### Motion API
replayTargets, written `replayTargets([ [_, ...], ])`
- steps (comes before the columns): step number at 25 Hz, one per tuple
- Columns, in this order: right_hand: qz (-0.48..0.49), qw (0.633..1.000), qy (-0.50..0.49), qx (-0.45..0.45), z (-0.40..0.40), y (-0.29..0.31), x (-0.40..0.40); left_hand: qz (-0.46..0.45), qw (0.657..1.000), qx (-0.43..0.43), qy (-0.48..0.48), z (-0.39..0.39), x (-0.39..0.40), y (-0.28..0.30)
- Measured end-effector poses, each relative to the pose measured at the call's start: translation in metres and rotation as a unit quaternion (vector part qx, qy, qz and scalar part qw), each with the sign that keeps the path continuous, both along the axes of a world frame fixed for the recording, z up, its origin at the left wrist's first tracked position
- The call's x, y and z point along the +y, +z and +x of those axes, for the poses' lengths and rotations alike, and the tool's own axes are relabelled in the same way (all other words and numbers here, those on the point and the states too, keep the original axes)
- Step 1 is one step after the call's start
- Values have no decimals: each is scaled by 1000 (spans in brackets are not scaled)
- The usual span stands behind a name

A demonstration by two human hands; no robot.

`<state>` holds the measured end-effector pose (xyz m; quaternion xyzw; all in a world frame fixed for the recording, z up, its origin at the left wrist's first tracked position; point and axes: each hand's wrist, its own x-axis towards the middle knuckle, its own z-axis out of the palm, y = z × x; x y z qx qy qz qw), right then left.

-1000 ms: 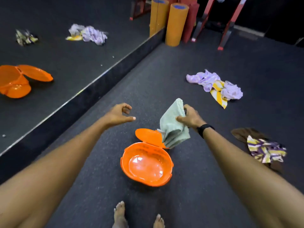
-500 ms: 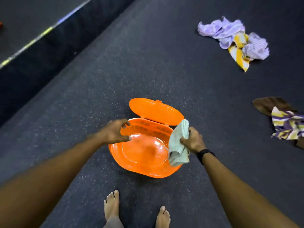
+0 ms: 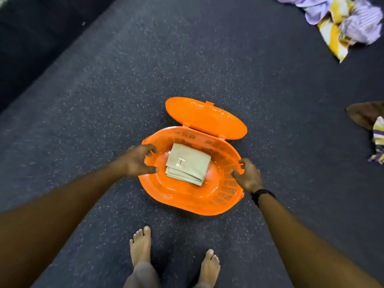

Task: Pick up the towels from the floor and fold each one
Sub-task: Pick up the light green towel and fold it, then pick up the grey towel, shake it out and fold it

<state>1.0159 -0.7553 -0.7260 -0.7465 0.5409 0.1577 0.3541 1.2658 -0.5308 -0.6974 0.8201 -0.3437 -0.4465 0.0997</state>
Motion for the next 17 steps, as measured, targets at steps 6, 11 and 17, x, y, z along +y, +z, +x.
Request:
replayTargets([
  [6,-15,991,100,-88,51,156,-32,-81,995,-44,50,19,-23,149],
  [11,-61,970,170,-161,89,357,-48,-166,975,-91,112,23,-27,339],
  [17,-144,935,227,-231,86,561,-49,-262,924,-185,208,1,18,544],
])
